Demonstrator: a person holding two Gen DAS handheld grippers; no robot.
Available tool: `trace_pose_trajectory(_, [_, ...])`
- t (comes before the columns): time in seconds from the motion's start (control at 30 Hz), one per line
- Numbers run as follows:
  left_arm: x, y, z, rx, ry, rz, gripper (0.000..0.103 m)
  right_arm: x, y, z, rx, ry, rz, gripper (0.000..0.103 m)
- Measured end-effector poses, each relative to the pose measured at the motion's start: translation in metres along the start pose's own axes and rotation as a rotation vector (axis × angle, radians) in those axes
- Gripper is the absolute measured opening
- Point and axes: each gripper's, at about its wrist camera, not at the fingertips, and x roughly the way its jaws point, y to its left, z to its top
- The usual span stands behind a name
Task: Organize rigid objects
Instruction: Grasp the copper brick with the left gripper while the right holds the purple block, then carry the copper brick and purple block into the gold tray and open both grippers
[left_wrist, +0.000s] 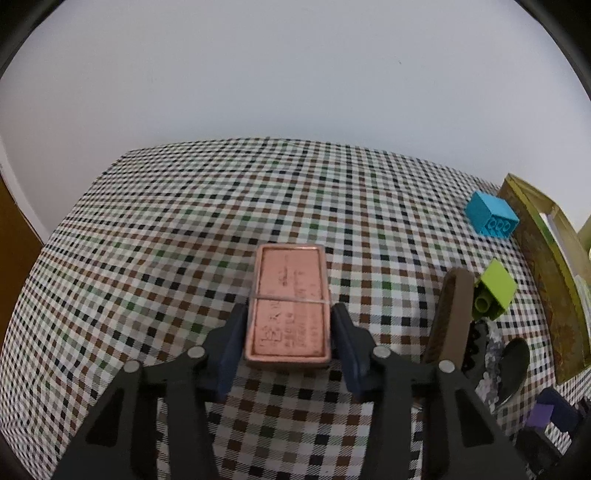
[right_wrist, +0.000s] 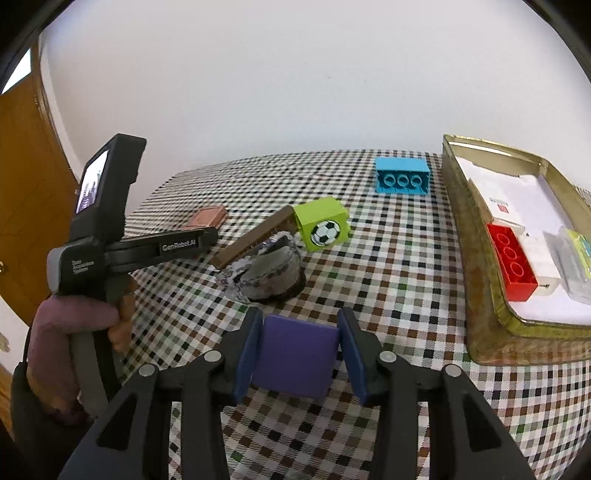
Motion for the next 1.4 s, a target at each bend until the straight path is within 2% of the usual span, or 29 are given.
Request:
trace_pose_trajectory(0.2, [-0.020, 0.008, -0.004, -0.035, -0.098, 0.007, 0.044, -0.011, -0.003, 0.003, -0.005, -0.086, 0.020, 0.045])
trace_pose_trajectory(0.37, [-0.038, 0.010, -0.006, -0.051, -0.195, 0.021, 0.044, -0.032, -0.006, 0.010, -0.037, -0.224, -0.022, 0.045])
trace_pose_trajectory(0.53, [-0.054, 0.016, -0.009, -0.077, -0.300, -0.026, 0.044, -0.049, -0.024, 0.017, 0.001, -0.320, -0.004, 0.045])
trace_pose_trajectory(0.6, [-0.055, 0.018, -0.008, -0.079, -0.319, -0.061, 0.044, -0.055, -0.031, 0.018, 0.009, -0.348, 0.005, 0.045])
trace_pose_trajectory(0.67, [-0.056, 0.013, -0.009, -0.082, -0.319, -0.060, 0.044, -0.061, -0.040, 0.020, 0.016, -0.375, 0.000, 0.045])
trace_pose_trajectory(0.93, [-0.071, -0.014, -0.019, -0.055, -0.387, -0.048, 0.044, -0.070, -0.083, 0.029, 0.111, -0.398, -0.019, 0.045])
trace_pose_trajectory(1.13, [-0.086, -0.047, -0.025, -0.019, -0.447, -0.102, 0.044, -0.088, -0.115, 0.032, 0.158, -0.447, -0.088, 0.045])
trace_pose_trajectory(1.4, [-0.098, -0.102, -0.030, 0.062, -0.473, -0.152, 0.044, -0.101, -0.187, 0.039, 0.294, -0.455, -0.128, 0.045])
